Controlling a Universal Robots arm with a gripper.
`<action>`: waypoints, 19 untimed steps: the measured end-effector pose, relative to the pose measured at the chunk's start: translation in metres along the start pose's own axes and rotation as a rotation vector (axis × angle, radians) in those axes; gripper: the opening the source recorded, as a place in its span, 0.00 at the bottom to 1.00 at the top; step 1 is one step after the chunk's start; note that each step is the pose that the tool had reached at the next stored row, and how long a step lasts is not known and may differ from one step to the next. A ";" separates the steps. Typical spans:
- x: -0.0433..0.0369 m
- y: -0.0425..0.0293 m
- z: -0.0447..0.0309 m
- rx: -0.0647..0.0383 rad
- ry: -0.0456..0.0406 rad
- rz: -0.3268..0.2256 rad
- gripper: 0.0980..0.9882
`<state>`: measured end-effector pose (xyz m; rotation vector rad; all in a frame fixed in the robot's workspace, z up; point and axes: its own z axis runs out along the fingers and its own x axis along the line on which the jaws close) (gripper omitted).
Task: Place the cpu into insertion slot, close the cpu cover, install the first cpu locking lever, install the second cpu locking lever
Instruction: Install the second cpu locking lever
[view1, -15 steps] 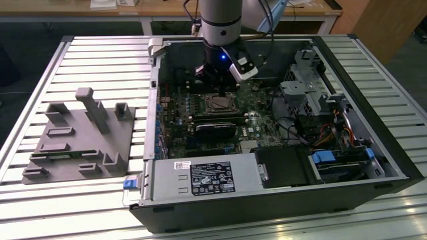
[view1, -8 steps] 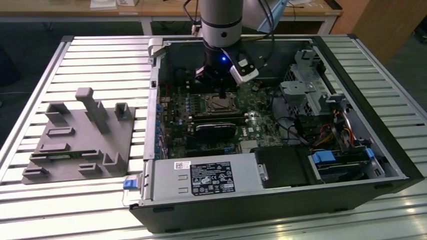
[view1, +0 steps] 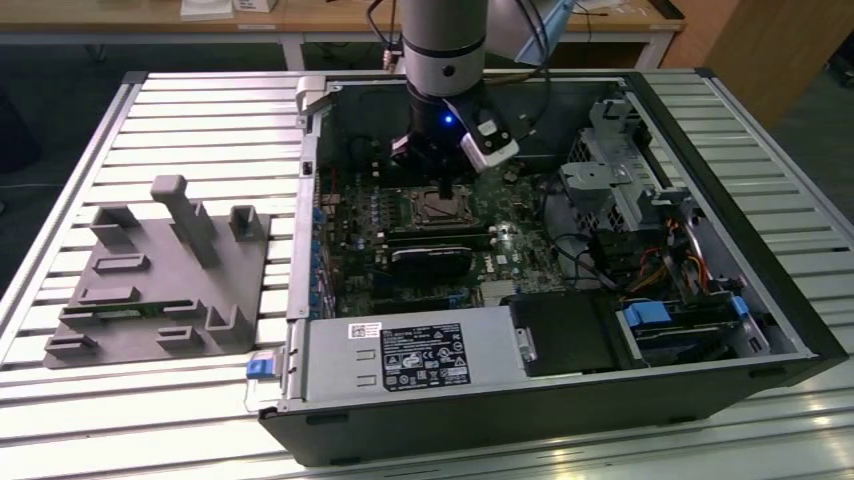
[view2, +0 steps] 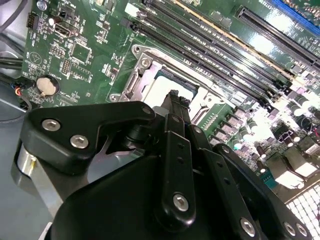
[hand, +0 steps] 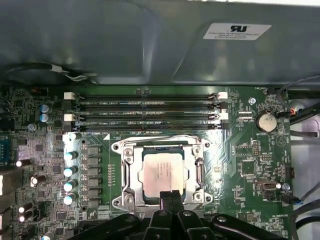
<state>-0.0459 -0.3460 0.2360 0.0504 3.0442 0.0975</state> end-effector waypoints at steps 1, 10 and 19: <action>-0.0002 0.0001 -0.0017 0.000 0.0000 0.000 0.01; -0.0010 0.0002 -0.0090 0.000 0.0000 0.000 0.01; -0.0016 -0.0063 -0.0093 0.000 0.0000 0.000 0.01</action>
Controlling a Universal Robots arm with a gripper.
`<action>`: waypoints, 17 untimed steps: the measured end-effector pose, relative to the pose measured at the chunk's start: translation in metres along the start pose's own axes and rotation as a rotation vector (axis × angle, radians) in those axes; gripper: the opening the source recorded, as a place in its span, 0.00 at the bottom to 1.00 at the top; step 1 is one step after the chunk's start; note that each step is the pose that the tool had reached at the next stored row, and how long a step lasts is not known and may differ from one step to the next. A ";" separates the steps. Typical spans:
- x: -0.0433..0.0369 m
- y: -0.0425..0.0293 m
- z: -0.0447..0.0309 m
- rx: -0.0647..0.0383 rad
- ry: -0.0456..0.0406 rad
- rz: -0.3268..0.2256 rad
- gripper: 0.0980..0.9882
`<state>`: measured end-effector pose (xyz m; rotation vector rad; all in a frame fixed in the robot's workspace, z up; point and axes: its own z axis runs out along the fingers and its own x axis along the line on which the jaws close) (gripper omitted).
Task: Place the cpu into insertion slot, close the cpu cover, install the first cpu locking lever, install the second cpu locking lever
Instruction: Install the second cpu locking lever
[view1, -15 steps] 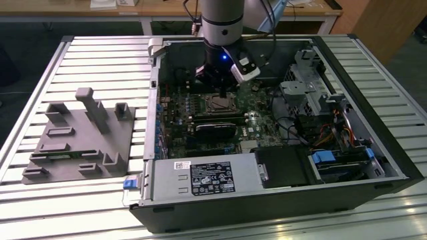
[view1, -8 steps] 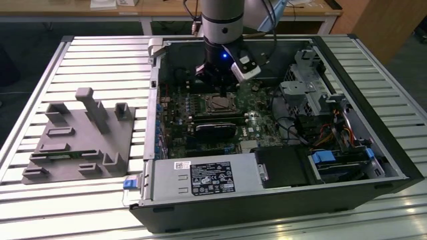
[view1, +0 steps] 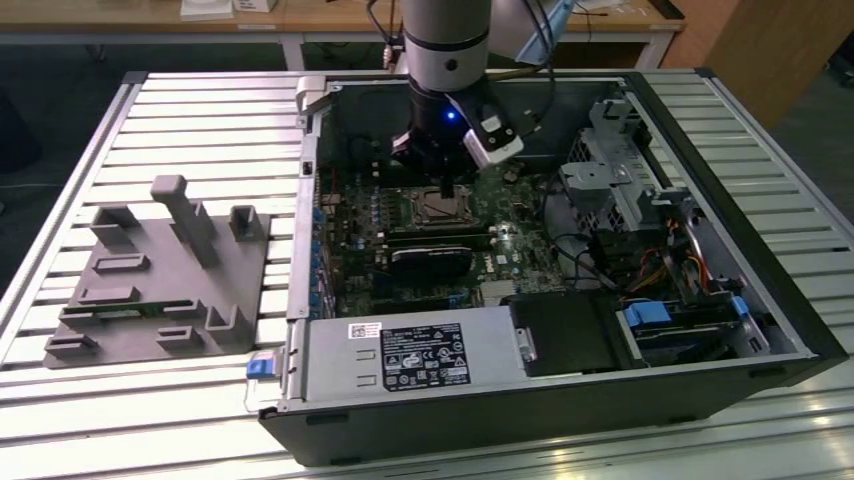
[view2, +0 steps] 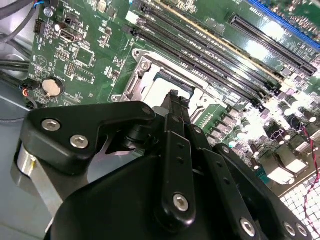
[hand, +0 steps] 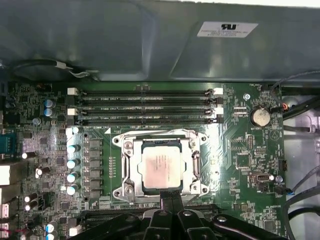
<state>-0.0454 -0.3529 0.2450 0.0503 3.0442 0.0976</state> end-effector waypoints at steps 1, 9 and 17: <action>-0.0001 -0.0010 -0.0001 0.000 0.0000 0.000 0.01; -0.0011 -0.0142 -0.0008 0.000 0.0000 0.000 0.01; 0.0020 -0.0255 0.0003 -0.001 0.0000 0.000 0.01</action>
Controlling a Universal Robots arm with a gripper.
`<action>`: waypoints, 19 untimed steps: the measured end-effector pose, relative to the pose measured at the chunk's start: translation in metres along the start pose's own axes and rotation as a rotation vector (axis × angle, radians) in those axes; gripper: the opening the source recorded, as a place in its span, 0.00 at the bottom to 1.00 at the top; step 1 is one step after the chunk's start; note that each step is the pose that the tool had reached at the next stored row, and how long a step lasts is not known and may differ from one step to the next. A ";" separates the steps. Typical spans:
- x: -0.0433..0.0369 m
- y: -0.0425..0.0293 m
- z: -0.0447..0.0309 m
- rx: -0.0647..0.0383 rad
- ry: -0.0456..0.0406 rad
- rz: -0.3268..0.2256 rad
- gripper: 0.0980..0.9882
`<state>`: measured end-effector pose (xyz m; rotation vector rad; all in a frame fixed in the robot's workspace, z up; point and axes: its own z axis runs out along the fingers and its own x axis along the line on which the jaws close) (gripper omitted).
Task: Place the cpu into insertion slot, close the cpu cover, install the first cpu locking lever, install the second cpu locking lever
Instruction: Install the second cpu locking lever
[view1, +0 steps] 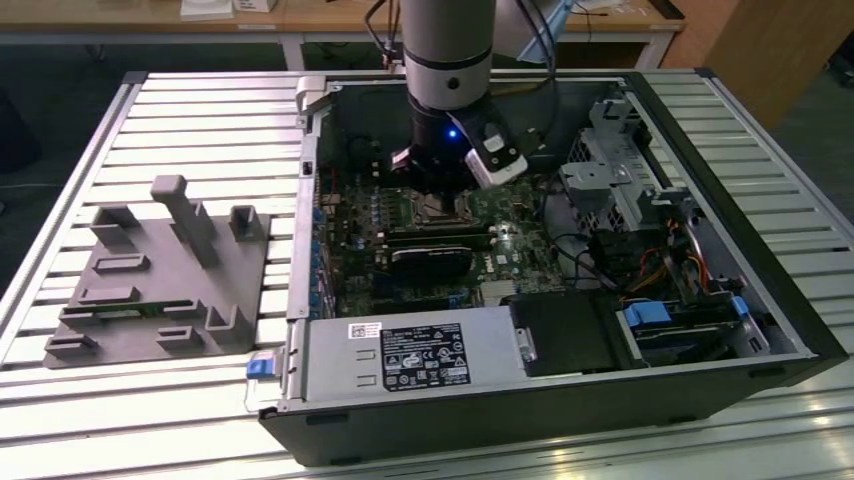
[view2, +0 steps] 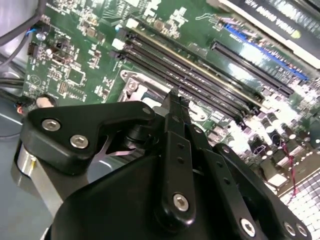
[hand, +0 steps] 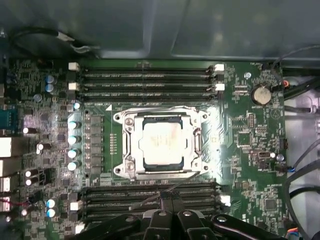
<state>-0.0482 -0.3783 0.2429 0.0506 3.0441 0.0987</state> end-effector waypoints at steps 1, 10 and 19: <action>0.0012 -0.0007 0.0004 0.000 0.0000 0.000 0.01; 0.0099 -0.0018 0.0068 -0.010 0.0002 0.002 0.01; 0.0129 -0.0053 0.0138 -0.017 -0.0014 0.031 0.01</action>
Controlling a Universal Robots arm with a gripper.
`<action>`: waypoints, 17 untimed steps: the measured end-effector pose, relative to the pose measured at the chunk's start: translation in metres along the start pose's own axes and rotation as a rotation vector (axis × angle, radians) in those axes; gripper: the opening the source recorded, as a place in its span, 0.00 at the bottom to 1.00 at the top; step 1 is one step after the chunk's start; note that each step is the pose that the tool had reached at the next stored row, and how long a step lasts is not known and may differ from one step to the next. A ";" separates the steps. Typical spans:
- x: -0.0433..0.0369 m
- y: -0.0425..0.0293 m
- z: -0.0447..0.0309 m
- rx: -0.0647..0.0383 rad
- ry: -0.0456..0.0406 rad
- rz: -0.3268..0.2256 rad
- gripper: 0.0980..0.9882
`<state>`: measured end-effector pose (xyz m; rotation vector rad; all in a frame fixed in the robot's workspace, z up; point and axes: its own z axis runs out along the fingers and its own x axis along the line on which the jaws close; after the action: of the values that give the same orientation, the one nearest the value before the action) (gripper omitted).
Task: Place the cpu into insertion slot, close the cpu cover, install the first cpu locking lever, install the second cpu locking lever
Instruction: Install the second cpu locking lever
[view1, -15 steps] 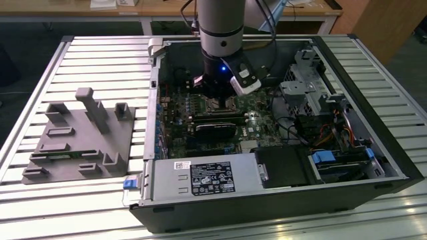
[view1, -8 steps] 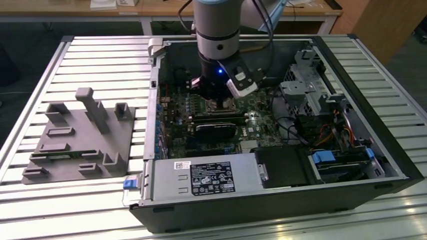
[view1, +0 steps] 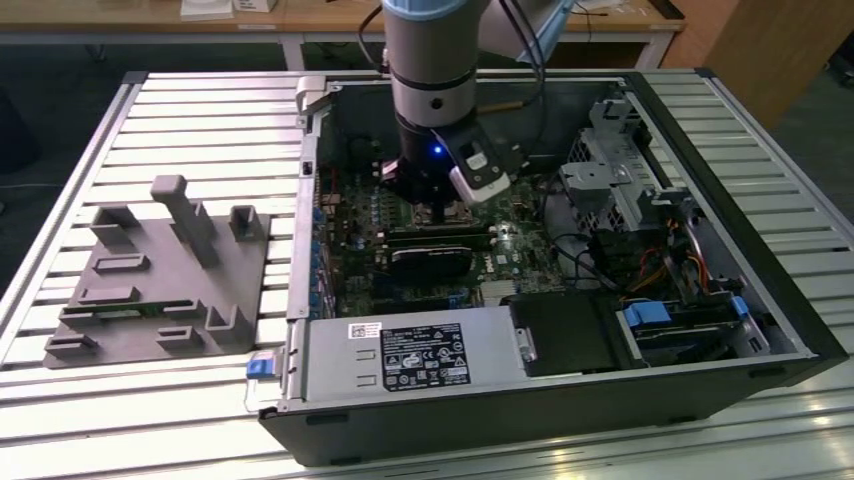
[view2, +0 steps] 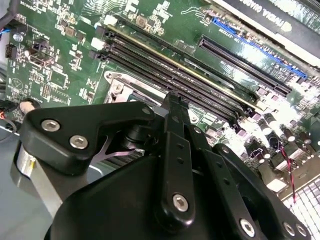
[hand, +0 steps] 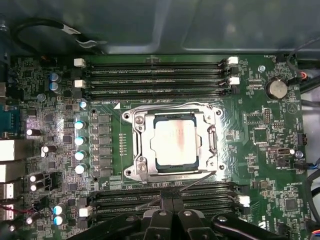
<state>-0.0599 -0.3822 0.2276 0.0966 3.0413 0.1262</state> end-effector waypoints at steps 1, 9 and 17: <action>0.0002 -0.0007 0.0006 -0.002 -0.0001 0.003 0.01; 0.0009 -0.0025 0.0016 -0.017 0.0007 0.007 0.01; 0.0059 -0.0141 0.0060 -0.064 0.0036 0.012 0.01</action>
<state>-0.0660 -0.3954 0.2199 0.1093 3.0373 0.2246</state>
